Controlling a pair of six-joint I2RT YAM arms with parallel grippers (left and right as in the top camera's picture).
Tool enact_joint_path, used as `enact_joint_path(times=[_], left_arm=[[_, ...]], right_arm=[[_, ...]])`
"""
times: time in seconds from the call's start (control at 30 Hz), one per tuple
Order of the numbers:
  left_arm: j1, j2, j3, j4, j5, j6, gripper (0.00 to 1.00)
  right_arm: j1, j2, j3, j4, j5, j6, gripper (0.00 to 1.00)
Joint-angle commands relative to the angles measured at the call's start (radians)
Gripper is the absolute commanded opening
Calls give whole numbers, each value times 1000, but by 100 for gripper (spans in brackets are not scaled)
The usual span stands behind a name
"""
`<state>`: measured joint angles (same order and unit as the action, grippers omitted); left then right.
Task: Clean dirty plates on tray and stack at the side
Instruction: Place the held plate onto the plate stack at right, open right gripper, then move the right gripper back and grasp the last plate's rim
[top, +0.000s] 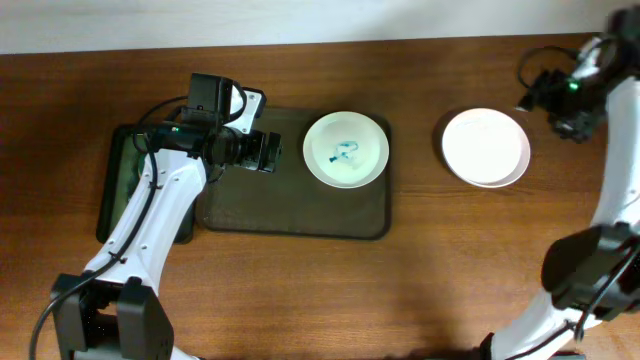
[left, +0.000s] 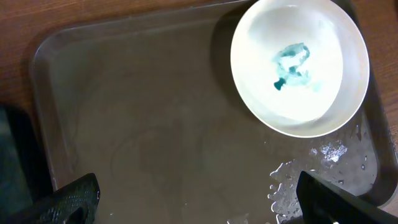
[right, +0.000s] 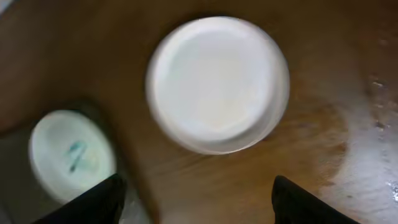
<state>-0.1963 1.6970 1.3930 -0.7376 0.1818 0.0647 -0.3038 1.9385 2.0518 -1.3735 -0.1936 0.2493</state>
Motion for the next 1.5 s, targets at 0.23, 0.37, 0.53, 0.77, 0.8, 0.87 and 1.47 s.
enact_joint_path(times=[0.23,0.37,0.53,0.77,0.8,0.87,1.47], left_arm=[[75,-40,9,-15,-3,-8,99],[75,-40,9,-16,-3,-8,99],[75,-40,9,-16,-3,-8,100],[77,-56,9,-15,-4,-8,99],[89,-78,10,-15,-4,-8,99],[145,-150,11,-14,-4,-8,99],[425,129,-1,-22,-186,9,100]], right_arm=[[667,187,-237,234,158,369,58],[690,216,-311,271,187,715,58],[689,231,-367,361,180,807,59],[689,291,-367,414,145,730,4],[693,290,-361,414,142,643,4],[718,290,-344,411,142,488,4],[748,114,-99,132,-4,129,74]])
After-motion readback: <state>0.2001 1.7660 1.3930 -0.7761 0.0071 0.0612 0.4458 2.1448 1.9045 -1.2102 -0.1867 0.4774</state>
